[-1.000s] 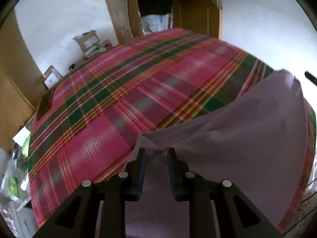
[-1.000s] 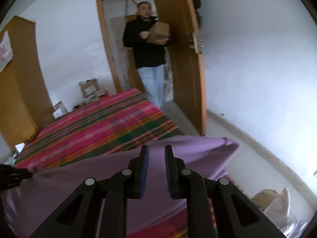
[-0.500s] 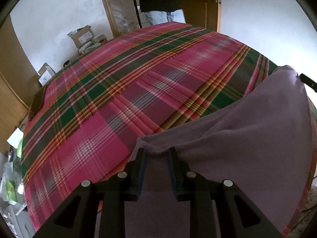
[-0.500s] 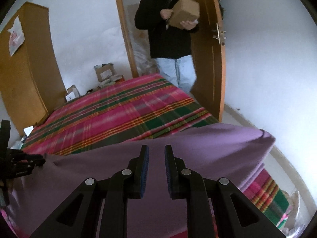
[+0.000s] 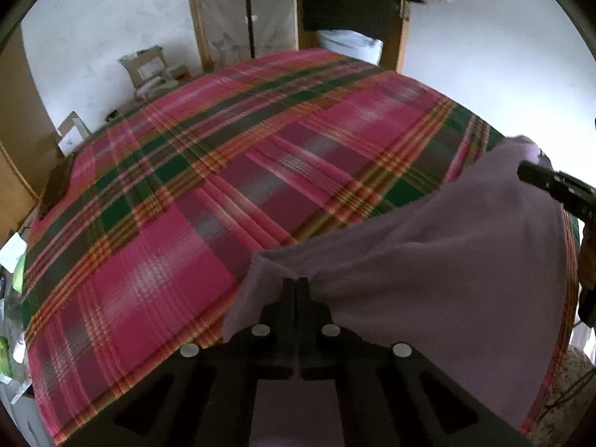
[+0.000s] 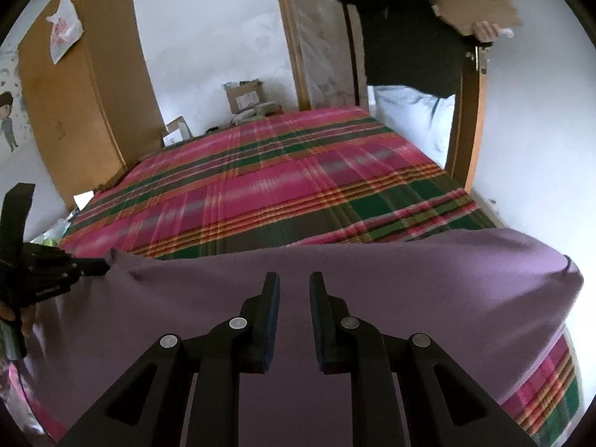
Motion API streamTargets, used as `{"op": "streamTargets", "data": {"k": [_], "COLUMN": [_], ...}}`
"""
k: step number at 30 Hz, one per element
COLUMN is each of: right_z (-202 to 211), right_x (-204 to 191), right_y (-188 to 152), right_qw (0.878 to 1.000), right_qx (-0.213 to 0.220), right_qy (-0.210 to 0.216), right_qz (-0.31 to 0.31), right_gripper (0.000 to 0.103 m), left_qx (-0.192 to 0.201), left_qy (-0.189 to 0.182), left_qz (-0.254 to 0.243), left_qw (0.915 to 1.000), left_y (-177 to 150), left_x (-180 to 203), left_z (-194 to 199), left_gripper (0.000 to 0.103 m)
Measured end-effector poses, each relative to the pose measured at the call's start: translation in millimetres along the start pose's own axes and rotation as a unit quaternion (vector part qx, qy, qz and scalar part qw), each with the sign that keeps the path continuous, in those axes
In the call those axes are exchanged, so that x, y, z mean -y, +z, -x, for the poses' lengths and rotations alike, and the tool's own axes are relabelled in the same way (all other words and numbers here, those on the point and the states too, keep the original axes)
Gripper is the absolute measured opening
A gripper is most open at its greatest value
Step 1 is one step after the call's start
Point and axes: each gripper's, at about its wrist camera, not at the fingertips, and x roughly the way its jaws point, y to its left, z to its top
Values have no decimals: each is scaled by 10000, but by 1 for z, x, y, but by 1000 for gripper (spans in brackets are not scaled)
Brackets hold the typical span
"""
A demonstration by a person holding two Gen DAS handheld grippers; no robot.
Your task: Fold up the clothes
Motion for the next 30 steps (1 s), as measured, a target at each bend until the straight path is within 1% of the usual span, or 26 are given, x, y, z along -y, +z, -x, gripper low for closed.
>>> {"op": "streamTargets", "data": {"k": [4, 7, 10, 12, 14, 15, 16, 17, 20, 24, 25, 26, 28, 30], "right_z": [-3, -4, -6, -7, -8, -8, -9, -8, -10, -13, -13, -13, -14, -16], "right_x": [0, -2, -4, -6, -8, -9, -10, -11, -12, -13, -15, -15, -17, -17], "right_y": [0, -1, -3, -4, -5, -6, -5, -6, -6, -8, -8, -8, -8, -8], "right_qw": [10000, 10000, 9999, 9999, 9998, 9998, 9998, 9998, 9997, 9995, 9994, 9994, 9994, 9994], "right_qx": [-23, -55, -97, -127, -157, -171, -176, -173, -201, -279, -287, -283, -288, -306], "right_qy": [15, 44, 62, 77, 91, 97, 103, 104, 107, 135, 150, 156, 161, 160], "right_qz": [-65, -52, -60, -61, -63, -63, -67, -69, -72, -114, -112, -92, -73, -72], "right_gripper": [17, 17, 17, 17, 17, 17, 17, 17, 17, 17, 17, 17, 17, 17], "left_qx": [130, 102, 37, 16, -64, -118, -179, -215, -241, -195, -171, -143, -85, 4], "left_qy": [-4, -48, -31, -35, -46, -40, -23, 13, 123, 172, 206, 241, 323, 357], "left_qz": [130, 152, 293, 355, 447, 454, 440, 404, 317, 304, 243, 174, 64, 62], "left_qw": [9998, 9998, 9996, 9994, 9990, 9989, 9989, 9989, 9991, 9992, 9993, 9995, 9994, 9993], "left_y": [3, 2, 1, 1, 3, 4, 5, 5, 4, 3, 3, 4, 4, 5], "left_x": [-6, -9, -11, -13, -16, -16, -16, -14, -11, -10, -8, -6, -3, -4], "left_z": [5, 3, 1, 0, -2, -4, -6, -8, -10, -13, -13, -13, -12, -9], "left_gripper": [0, 0, 1, 5, 18, 23, 32, 32, 32, 32, 29, 20, 10, 8]}}
